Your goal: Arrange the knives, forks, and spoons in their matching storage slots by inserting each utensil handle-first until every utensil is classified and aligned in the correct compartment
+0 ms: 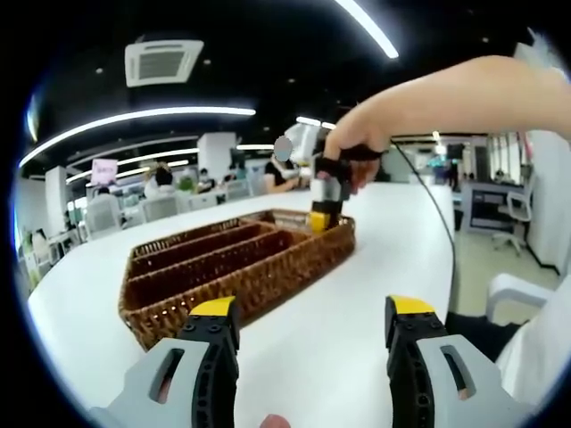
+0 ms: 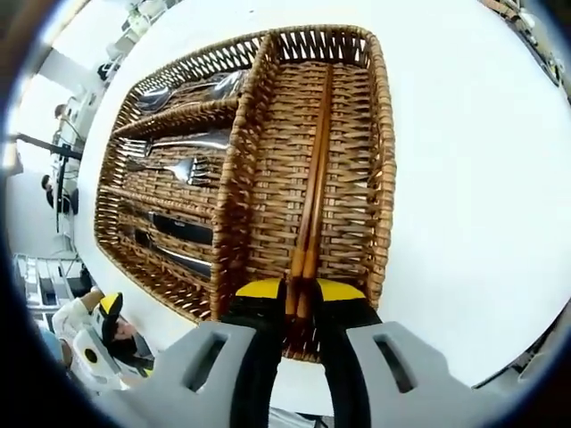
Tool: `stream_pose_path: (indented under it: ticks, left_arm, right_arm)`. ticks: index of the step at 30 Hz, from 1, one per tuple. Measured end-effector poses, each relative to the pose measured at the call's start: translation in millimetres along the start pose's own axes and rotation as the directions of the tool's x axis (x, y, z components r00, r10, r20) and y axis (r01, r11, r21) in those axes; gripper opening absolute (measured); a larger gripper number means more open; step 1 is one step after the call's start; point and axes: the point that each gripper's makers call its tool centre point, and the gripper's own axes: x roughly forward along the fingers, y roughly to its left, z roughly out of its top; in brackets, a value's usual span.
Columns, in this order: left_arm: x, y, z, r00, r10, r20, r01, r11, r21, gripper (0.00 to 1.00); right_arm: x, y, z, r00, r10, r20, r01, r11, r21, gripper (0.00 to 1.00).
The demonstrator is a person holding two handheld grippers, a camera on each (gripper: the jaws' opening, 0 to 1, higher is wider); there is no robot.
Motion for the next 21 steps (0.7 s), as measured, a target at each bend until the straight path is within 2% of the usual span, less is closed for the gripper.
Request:
stream_pose_path:
  ticks: [3,7,21]
  left_arm:
    - [0,-0.6,0.3,1.0,-0.001,0.0,0.001,1.0,0.002,0.66]
    - [0,-0.6,-1.3,1.0,-0.001,-0.003,0.001,1.0,0.002,0.66]
    - [0,1.4,-3.8,1.0,0.004,-0.004,-0.004,1.0,-0.008,0.66]
  right_arm:
    - [-4,2,11.9,0.998,-0.002,0.057,0.002,1.0,-0.005,0.13]
    - [-5,3,20.2,0.995,-0.01,0.1,0.014,0.999,-0.039,0.13]
    - [7,-4,28.8,0.994,-0.037,0.106,0.045,0.996,-0.082,0.12]
